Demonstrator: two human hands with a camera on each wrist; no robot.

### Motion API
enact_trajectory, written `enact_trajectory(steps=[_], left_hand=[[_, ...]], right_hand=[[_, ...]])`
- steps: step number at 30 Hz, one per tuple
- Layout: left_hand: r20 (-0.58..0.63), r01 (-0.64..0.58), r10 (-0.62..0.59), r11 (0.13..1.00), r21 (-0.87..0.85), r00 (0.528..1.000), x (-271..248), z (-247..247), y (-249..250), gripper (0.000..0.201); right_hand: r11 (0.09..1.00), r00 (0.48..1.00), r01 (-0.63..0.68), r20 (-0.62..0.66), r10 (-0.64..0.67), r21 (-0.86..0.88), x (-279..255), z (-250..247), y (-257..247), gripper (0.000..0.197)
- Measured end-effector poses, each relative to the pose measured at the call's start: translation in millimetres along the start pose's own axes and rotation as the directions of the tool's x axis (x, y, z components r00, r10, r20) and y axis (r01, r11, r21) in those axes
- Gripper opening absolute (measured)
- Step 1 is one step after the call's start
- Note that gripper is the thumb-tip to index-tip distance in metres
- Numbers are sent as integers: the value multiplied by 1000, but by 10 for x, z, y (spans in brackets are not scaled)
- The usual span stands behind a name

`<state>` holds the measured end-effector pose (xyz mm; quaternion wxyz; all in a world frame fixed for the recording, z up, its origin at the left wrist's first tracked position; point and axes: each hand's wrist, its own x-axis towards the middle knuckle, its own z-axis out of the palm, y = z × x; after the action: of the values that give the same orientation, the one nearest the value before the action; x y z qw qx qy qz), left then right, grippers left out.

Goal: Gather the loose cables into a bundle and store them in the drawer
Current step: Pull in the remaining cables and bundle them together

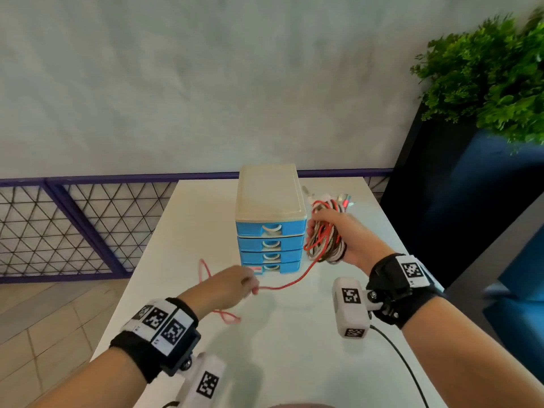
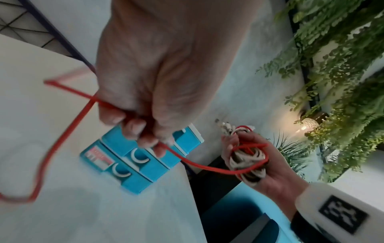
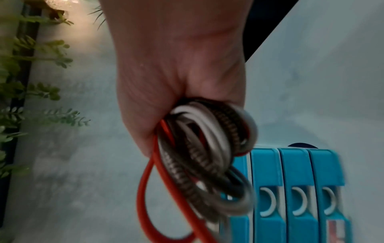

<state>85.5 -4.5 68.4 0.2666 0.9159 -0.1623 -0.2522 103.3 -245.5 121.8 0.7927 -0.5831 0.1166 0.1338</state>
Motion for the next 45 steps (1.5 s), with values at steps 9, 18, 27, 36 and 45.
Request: enact_trajectory(steps=[9, 18, 27, 36, 45], left_hand=[[-471, -192, 159, 981, -22, 868, 175, -267, 341, 18], [-392, -211, 175, 976, -49, 903, 125, -347, 387, 33], [-408, -216, 123, 958, -190, 905, 58, -378, 540, 23], [131, 162, -98, 496, -853, 987, -72, -469, 356, 23], [-7, 48, -116, 467, -883, 993, -52, -216, 756, 16]], right_hand=[[945, 992, 25, 123, 16, -327, -41, 246, 282, 11], [897, 974, 166, -76, -215, -410, -7, 311, 346, 12], [972, 979, 75, 204, -29, -222, -87, 300, 403, 8], [929, 989, 117, -46, -142, -351, 42, 44, 430, 10], [972, 978, 174, 140, -153, -156, 58, 231, 564, 52]])
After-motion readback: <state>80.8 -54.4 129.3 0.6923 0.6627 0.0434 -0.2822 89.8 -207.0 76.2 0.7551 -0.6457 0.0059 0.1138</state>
